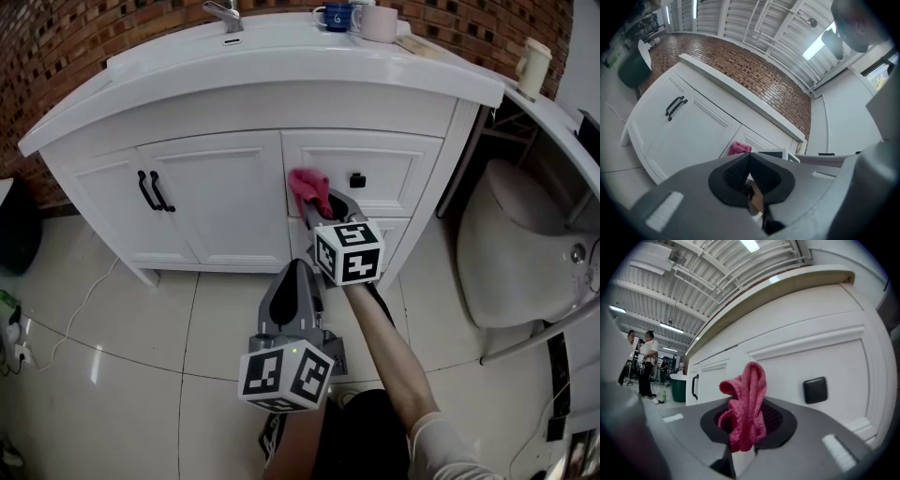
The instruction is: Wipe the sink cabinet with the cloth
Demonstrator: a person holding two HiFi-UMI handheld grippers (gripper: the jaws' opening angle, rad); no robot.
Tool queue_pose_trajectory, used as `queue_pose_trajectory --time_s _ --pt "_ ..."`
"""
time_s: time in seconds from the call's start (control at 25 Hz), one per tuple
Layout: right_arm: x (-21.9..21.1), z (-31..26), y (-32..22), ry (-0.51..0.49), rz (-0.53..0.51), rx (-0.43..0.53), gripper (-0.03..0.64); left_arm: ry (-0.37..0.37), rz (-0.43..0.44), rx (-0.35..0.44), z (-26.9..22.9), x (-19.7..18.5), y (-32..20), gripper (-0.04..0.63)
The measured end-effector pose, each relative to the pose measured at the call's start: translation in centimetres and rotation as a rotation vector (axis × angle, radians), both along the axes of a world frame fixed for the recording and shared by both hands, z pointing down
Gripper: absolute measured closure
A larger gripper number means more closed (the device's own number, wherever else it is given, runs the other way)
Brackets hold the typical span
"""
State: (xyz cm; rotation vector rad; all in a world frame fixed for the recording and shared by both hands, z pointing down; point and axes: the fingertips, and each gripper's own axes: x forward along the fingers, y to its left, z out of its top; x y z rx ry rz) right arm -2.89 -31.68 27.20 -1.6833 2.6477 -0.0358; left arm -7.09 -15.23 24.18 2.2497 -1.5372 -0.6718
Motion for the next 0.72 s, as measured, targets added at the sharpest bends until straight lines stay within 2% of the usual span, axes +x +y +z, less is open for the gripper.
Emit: queue_pose_trajectory --time_s 0.12,0.28,0.44,0.6,0.72 --pt "5.4 -0.7 0.9 -0.062 0.104 0.029 0.545 -0.01 0.006 0.002 0.1 0.3 -0.1 0.581" --pt "11.0 -0.9 2.7 -0.094 0.159 0.053 0.546 -0.007 0.01 -0.014 0.6 0.7 -0.1 0.581" --pt "18.7 0.2 2.4 -0.148 0.319 0.016 0.546 -0.027 0.002 -0.014 0.9 1.0 0.0 0.581" --pt "22.8 0.8 3.2 -0.102 0.368 0.023 0.546 -0.04 -0.007 -0.016 1.0 1.2 -0.1 0.581" --pt "25.1 1.2 3.6 -0.108 0.431 0.02 0.546 -0.042 -0.004 -0.019 1.0 1.5 -0.1 0.581"
